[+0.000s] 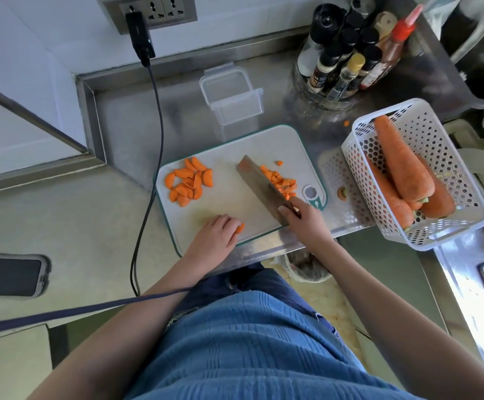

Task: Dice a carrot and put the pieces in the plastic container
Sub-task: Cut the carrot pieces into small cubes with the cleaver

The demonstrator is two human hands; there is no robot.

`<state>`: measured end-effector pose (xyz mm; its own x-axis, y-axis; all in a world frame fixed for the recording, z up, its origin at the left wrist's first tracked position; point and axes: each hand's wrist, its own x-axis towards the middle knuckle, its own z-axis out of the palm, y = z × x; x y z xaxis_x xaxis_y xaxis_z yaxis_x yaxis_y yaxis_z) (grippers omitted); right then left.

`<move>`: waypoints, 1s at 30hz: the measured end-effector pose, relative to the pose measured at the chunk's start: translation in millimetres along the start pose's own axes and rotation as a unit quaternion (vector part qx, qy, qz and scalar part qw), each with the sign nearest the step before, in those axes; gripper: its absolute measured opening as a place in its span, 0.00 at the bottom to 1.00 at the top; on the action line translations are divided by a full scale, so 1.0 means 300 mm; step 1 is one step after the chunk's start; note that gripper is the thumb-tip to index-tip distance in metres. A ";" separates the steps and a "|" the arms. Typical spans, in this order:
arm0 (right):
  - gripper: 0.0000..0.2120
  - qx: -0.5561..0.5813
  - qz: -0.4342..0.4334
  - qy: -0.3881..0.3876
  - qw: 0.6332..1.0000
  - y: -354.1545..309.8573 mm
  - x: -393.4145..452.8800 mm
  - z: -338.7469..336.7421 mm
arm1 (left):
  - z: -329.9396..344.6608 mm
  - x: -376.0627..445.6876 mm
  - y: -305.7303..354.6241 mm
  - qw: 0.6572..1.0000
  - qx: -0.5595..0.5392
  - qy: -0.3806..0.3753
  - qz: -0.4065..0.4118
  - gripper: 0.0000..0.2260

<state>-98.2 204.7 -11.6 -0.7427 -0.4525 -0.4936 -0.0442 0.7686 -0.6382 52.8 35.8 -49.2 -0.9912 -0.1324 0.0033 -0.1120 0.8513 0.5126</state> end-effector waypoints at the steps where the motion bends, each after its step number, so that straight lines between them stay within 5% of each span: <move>1: 0.09 0.000 0.003 0.002 1.000 0.000 0.011 -0.011 | 0.000 0.004 0.001 1.000 -0.016 0.007 -0.020 0.06; 11: 0.09 -0.005 -0.038 0.025 0.999 -0.126 -0.095 0.113 | 0.002 0.012 -0.015 0.962 -0.163 0.087 -0.201 0.07; 30: 0.10 -0.084 0.007 0.037 0.996 -0.124 -0.121 0.197 | 0.008 0.100 0.005 0.974 -0.126 0.074 -0.171 0.01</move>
<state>-30.1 166.0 -4.7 -0.7912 -0.4110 -0.4528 -0.1395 0.8422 -0.5208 22.8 34.3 -50.3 -0.8756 -0.4744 -0.0914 -0.3952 0.5945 0.7003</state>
